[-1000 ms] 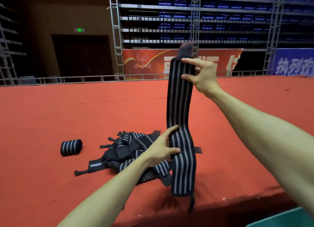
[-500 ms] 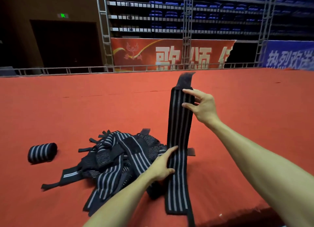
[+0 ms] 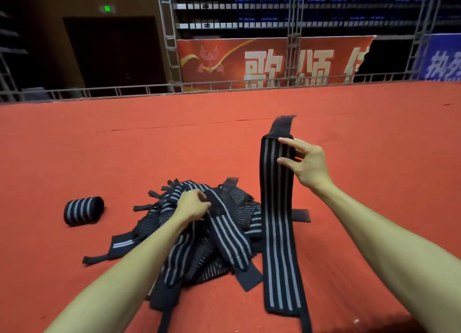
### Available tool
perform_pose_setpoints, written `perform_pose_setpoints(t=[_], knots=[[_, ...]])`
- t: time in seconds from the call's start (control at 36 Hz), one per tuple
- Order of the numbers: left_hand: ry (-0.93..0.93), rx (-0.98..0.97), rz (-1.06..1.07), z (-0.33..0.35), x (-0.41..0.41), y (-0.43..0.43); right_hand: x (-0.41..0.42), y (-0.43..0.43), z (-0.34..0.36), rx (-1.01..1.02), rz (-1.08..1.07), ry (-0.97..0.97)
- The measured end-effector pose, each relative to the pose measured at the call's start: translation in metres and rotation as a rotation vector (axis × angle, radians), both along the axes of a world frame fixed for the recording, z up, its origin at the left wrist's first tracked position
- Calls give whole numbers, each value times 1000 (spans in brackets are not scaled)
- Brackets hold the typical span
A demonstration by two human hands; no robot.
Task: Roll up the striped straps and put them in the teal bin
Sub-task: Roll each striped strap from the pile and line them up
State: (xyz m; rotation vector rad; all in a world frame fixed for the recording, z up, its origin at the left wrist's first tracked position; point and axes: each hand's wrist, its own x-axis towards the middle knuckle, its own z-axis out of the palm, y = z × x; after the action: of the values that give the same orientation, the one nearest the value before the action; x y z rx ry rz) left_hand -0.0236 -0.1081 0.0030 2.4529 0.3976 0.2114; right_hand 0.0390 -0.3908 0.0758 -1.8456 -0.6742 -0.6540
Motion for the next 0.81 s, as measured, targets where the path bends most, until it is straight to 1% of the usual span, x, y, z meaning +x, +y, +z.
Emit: perform_pose_setpoints(t=[0.11,0.22,0.33,0.42,0.5,0.64,0.81], knots=[[77,-85,26,-7,-1,12,1,5,-5,-18,7,11],[39,-210,37,-13,5,16,1,8,-8,-38,20,15],[-12,-376,85,-18,15,19,2,9,-13,-48,19,34],[-63,-555,112,-14,17,14,3,10,-16,-39,22,47],[-18,-702,96,-11,14,5,5,10,-20,-38,26,44],[71,-793,74,-5,8,5,6,10,-22,-58,33,51],[195,-758,-7,4,-8,16,1,12,-20,-60,26,41]])
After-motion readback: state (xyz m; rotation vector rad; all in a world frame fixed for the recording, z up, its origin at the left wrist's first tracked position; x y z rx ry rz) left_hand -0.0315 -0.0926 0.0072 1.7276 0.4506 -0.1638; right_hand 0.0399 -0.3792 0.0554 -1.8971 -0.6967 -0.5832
